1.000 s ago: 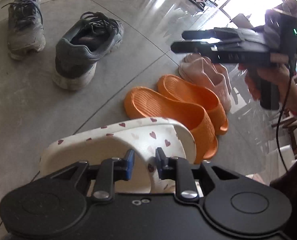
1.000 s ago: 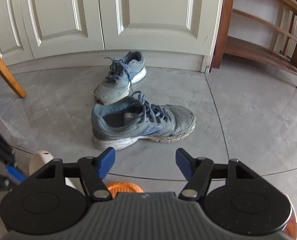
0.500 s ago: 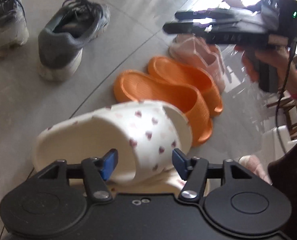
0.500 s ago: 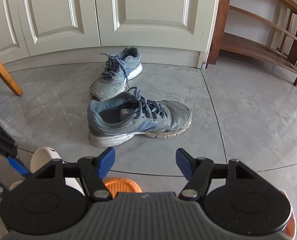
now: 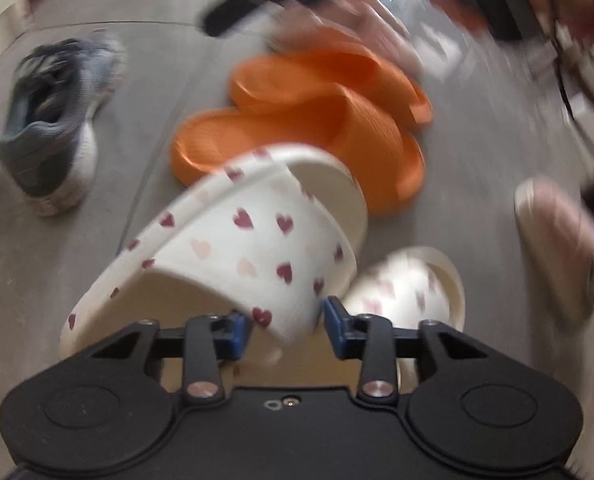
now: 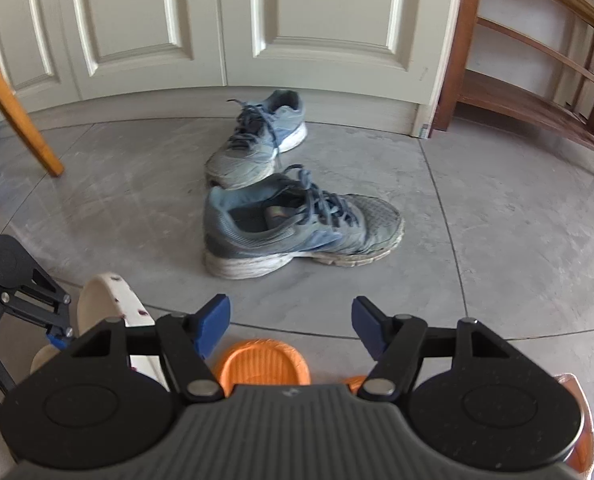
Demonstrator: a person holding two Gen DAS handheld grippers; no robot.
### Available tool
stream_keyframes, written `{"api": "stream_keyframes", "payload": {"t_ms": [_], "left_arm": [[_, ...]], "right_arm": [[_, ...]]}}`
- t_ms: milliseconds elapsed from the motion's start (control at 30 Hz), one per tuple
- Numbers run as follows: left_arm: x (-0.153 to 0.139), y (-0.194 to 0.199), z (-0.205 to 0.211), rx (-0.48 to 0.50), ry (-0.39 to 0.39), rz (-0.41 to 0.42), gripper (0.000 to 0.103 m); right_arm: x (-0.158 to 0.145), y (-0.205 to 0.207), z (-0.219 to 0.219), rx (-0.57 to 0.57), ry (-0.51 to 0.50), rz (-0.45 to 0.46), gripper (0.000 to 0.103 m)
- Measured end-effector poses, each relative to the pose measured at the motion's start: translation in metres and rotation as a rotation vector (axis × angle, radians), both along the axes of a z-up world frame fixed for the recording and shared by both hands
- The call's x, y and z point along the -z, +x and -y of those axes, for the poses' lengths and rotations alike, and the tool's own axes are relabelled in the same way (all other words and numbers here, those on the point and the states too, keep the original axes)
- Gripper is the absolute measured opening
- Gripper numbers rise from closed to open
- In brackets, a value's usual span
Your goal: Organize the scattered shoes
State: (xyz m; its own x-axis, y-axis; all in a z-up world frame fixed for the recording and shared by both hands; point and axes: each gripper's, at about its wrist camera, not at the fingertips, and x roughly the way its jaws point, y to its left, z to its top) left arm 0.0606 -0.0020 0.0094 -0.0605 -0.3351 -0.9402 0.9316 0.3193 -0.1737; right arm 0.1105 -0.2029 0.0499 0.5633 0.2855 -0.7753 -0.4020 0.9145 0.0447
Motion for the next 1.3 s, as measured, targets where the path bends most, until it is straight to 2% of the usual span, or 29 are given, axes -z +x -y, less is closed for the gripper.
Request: {"api": "stream_keyframes", "payload": {"t_ms": [100,167,233,367,533,700,800,933,1033,1167,1300], "left_arm": [[0.000,-0.012,-0.002,0.065,0.037,0.040,0.032],[0.000,-0.013,-0.004,0.074,0.056,0.066,0.031],[-0.001,-0.010,-0.009,0.054,0.060,0.081,0.032],[-0.012,-0.007,-0.013,0.004,0.065,0.142,0.041],[-0.028,-0.007,-0.014,-0.059,0.113,0.240,0.045],[-0.038,0.002,-0.016,-0.142,0.032,0.189,0.046],[-0.042,0.004,-0.006,-0.181,-0.014,0.170,0.054],[-0.038,-0.002,0.007,-0.200,0.027,0.283,0.056],[-0.035,0.002,0.002,-0.274,0.007,0.274,0.056],[-0.034,0.009,-0.011,-0.307,0.036,0.275,0.063],[-0.037,0.015,-0.025,-0.354,0.045,0.282,0.063]], "right_arm": [[0.002,-0.005,-0.006,-0.015,0.015,-0.020,0.070],[0.001,-0.009,-0.010,-0.028,0.023,-0.024,0.071],[-0.001,-0.012,-0.015,-0.045,0.025,-0.018,0.071],[-0.004,-0.018,-0.023,-0.083,0.009,0.008,0.070],[-0.003,-0.021,-0.027,-0.116,-0.008,0.018,0.070],[0.000,-0.015,-0.026,-0.107,-0.007,0.002,0.070],[-0.001,-0.012,-0.021,-0.106,-0.019,-0.002,0.070],[0.002,-0.013,-0.021,-0.142,-0.072,0.010,0.070],[0.006,-0.017,-0.024,-0.178,-0.131,0.046,0.070],[0.020,-0.015,-0.027,-0.200,-0.155,0.037,0.070],[0.038,-0.012,-0.045,-0.259,-0.221,0.035,0.070]]}}
